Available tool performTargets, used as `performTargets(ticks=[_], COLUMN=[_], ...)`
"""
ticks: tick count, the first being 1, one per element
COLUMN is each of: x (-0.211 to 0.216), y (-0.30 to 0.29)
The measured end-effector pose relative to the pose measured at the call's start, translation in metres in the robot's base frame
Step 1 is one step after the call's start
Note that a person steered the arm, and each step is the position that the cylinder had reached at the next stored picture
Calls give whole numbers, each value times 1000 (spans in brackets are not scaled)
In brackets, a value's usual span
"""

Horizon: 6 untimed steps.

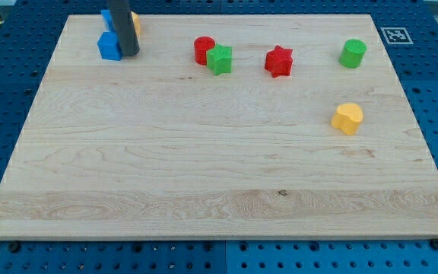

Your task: Push the blue cube into the bottom side of the blue triangle

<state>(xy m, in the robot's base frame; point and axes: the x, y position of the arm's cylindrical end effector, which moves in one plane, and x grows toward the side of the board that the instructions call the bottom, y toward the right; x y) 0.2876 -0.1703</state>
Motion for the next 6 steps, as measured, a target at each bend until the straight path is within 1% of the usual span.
performTargets(ticks=[1,2,3,4,5,6], x=[-11,10,40,42,18,-10], y=[-11,-8,-8,-25,-47,-56])
